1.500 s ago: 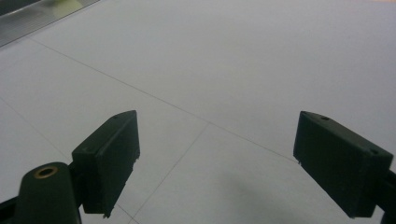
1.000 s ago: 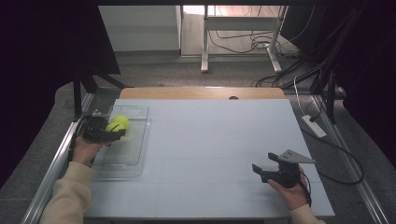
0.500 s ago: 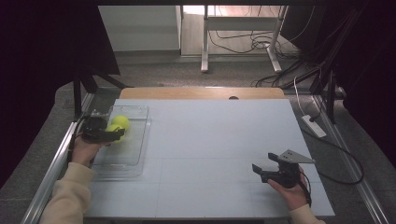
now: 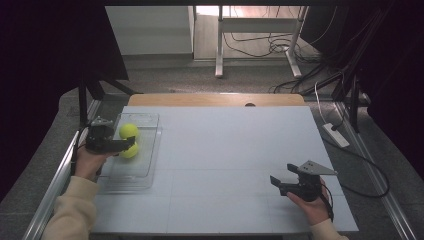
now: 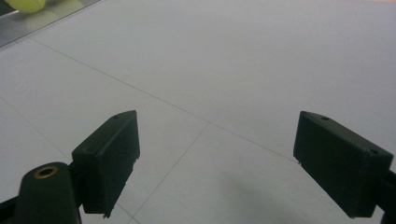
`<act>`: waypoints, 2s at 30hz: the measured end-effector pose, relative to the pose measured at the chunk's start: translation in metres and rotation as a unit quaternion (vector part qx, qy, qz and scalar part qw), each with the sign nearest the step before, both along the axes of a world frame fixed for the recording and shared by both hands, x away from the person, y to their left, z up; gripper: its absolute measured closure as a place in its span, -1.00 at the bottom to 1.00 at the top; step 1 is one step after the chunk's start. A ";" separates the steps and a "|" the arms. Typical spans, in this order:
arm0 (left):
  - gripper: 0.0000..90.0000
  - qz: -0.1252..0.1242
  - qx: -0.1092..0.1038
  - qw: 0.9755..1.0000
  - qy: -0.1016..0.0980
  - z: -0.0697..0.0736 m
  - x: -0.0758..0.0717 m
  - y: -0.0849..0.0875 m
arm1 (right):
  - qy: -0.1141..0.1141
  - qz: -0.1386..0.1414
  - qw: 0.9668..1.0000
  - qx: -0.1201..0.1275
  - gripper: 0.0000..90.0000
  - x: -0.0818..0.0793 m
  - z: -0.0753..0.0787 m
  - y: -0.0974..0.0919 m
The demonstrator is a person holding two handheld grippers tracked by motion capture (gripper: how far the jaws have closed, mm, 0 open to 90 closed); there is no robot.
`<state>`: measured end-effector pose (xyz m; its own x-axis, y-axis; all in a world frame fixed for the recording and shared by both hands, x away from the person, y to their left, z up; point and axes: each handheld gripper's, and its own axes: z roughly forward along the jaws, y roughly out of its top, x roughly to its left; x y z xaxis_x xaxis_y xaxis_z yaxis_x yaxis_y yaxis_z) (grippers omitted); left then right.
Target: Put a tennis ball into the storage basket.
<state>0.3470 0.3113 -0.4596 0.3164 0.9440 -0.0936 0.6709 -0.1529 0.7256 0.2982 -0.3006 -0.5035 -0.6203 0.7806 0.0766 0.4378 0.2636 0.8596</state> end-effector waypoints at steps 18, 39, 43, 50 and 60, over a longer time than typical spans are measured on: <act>-0.79 -0.038 -0.037 0.998 -0.045 0.004 -0.023 -0.008 | 0.000 0.000 1.000 0.004 -0.67 0.001 0.000 -0.001; -0.78 -0.085 -0.072 0.990 -0.091 0.003 -0.057 -0.034 | 0.001 0.004 1.000 0.009 -0.67 0.001 0.000 -0.002; -0.79 -0.098 -0.072 0.988 -0.100 0.002 -0.065 -0.041 | 0.000 0.002 1.000 0.014 -0.67 0.001 0.001 -0.003; -0.79 -0.114 -0.070 0.985 -0.111 -0.002 -0.076 -0.050 | -0.001 0.000 1.000 0.015 -0.67 0.001 0.002 -0.004; -0.79 -0.140 -0.076 0.980 -0.122 -0.014 -0.096 -0.060 | -0.005 -0.003 1.000 0.015 -0.67 0.001 0.005 -0.005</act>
<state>0.2513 0.2514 -0.4738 0.5915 0.7982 -0.1144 0.4209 -0.1846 0.8881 0.2997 -0.3056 -0.4987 -0.6161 0.7819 0.0945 0.4308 0.2341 0.8716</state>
